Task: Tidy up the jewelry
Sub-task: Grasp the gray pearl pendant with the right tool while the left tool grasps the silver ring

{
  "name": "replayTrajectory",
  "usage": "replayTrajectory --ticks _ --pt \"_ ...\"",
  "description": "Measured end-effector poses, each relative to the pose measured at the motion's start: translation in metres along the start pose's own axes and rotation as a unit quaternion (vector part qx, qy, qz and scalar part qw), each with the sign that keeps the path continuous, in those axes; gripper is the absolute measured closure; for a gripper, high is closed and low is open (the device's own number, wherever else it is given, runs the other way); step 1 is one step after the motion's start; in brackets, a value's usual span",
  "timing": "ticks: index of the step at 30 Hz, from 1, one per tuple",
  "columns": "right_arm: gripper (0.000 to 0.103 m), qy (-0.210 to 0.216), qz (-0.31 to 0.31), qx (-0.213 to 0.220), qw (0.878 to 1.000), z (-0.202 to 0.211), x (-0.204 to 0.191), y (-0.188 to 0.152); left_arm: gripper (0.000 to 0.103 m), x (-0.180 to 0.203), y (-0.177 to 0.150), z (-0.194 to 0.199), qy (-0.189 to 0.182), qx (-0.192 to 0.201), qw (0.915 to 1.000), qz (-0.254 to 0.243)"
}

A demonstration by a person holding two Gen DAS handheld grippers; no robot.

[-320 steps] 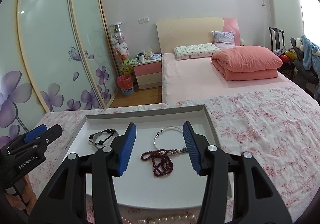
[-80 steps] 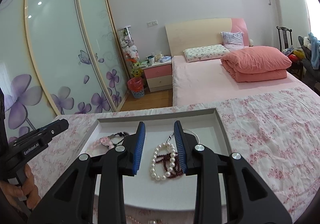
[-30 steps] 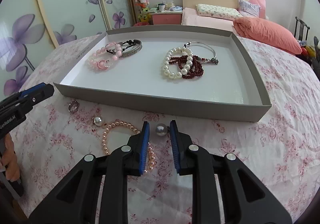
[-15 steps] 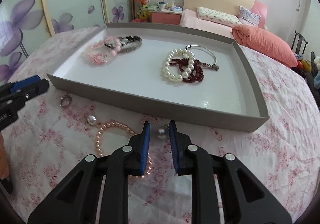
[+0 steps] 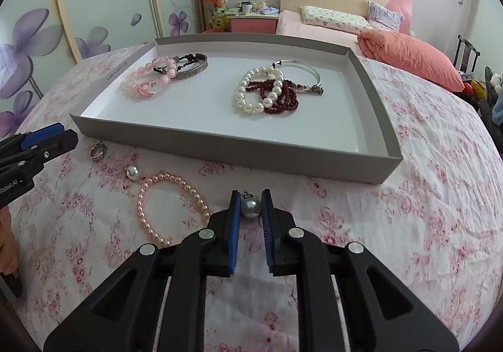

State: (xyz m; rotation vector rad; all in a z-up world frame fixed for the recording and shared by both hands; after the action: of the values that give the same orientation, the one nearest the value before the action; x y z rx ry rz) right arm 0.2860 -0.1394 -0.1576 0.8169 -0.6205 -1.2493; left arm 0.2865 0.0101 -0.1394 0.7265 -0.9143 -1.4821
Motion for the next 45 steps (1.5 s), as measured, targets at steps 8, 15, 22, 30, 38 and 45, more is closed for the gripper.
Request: replayTrajectory --ticks 8,15,22,30,38,45 --pt "0.089 0.001 -0.010 0.000 1.000 0.004 0.004 -0.003 0.053 0.009 -0.007 -0.004 -0.009 -0.015 0.9996 -0.024" --pt "0.089 0.004 -0.021 0.000 1.000 0.004 0.007 -0.002 0.053 0.018 -0.016 -0.015 -0.004 -0.040 0.9981 -0.046" --pt "0.089 0.007 -0.026 0.000 1.000 0.005 0.010 -0.003 0.064 0.023 -0.022 -0.026 0.001 -0.056 0.9974 -0.046" --pt "0.089 0.007 -0.026 0.000 1.000 0.005 0.010 -0.003 0.081 0.022 -0.021 -0.031 0.010 -0.055 0.9976 -0.040" --pt "0.089 0.007 -0.026 0.000 1.000 0.005 0.010 -0.003 0.081 0.022 -0.021 -0.031 0.012 -0.055 0.9977 -0.038" --pt "0.089 0.005 -0.026 0.000 1.000 0.005 0.010 -0.003 0.081 0.018 -0.021 -0.029 0.017 -0.054 0.9979 -0.032"
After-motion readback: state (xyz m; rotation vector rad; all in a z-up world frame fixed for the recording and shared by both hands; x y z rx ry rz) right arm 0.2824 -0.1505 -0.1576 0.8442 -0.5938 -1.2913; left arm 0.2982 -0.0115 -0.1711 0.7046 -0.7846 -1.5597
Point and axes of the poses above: each gripper's, at about its wrist camera, not at the fingertips, and z roughly against the way its jaws point, x to its right, y to its top, the point moved 10 cm from there along -z, roughly the way its jaws point, and after that the axes turned 15 degrees about x, right-handed, at the moved point
